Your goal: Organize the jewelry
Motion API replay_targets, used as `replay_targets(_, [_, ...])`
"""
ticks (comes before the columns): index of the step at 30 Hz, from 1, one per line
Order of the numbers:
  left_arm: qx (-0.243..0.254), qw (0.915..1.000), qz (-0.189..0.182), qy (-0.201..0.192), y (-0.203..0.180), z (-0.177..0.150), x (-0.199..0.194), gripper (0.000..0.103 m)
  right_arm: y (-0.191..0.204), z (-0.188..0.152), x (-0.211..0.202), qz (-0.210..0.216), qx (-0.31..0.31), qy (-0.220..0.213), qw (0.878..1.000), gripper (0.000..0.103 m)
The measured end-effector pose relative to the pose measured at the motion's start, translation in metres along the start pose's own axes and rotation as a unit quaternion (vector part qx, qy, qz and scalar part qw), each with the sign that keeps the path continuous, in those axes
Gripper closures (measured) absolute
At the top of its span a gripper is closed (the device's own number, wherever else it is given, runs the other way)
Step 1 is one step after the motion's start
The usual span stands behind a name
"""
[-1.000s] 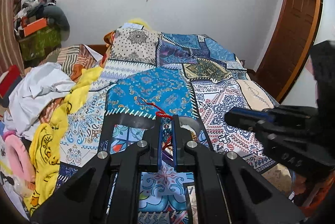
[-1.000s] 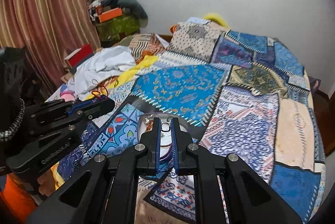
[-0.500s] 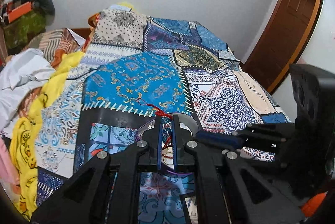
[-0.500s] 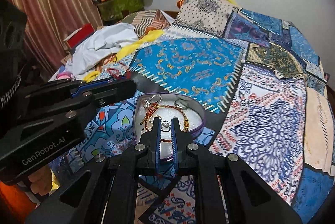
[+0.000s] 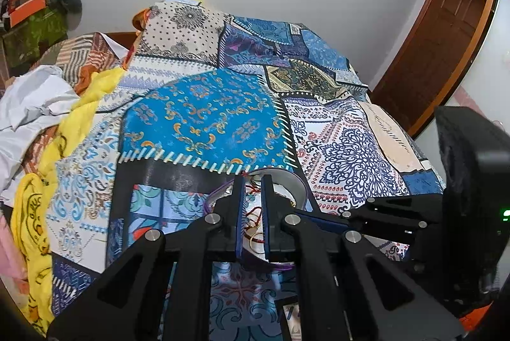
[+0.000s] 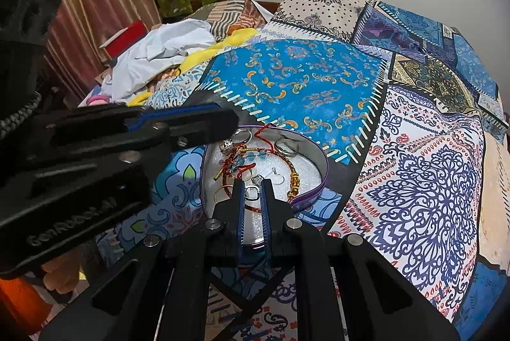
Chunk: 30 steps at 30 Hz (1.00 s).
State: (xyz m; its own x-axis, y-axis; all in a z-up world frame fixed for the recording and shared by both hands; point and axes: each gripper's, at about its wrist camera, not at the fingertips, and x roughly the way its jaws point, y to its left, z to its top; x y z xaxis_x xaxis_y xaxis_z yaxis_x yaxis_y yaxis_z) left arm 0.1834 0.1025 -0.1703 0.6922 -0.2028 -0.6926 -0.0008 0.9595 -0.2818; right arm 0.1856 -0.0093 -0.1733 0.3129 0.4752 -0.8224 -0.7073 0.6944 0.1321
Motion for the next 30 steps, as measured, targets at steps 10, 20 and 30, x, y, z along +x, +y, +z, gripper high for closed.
replay_targets(10, [0.014, 0.9987, 0.037, -0.032, -0.007, 0.002, -0.04, 0.072, -0.001, 0.004, -0.024, -0.01, 0.015, -0.009, 1.0, 0.078])
replay_targets(20, [0.038, 0.9859, 0.071, -0.147, -0.042, 0.012, -0.137, 0.064, 0.0, 0.005, -0.137, -0.036, 0.036, -0.141, 0.989, 0.078])
replay_targets(30, [0.079, 0.9394, 0.112, -0.314, -0.1, -0.015, -0.259, 0.041, 0.047, -0.028, -0.273, -0.08, 0.016, -0.342, 0.936, 0.061])
